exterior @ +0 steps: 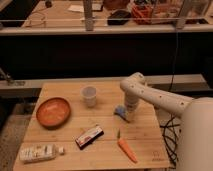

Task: Wipe the white sponge on the table

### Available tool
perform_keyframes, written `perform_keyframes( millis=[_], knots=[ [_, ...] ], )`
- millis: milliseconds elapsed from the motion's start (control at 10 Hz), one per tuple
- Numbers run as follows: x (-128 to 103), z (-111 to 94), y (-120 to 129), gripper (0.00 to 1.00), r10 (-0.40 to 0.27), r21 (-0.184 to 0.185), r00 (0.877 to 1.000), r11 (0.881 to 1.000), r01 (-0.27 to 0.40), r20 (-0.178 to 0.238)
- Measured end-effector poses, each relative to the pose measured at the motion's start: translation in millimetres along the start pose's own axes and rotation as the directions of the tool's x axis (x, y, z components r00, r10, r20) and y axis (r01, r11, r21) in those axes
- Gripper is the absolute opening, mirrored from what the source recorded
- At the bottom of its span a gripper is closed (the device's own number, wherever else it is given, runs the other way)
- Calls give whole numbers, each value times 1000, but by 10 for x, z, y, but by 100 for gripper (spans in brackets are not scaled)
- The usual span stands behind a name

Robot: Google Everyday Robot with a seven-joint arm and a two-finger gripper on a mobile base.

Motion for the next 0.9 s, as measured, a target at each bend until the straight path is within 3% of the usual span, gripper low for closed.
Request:
perform_keyframes(
  millis=[300, 900],
  knots=[
    [245, 41, -24, 0, 15, -10, 1000, 1000, -15, -10],
    [295, 130, 54, 0, -5, -16, 1000, 1000, 5, -31]
  ],
)
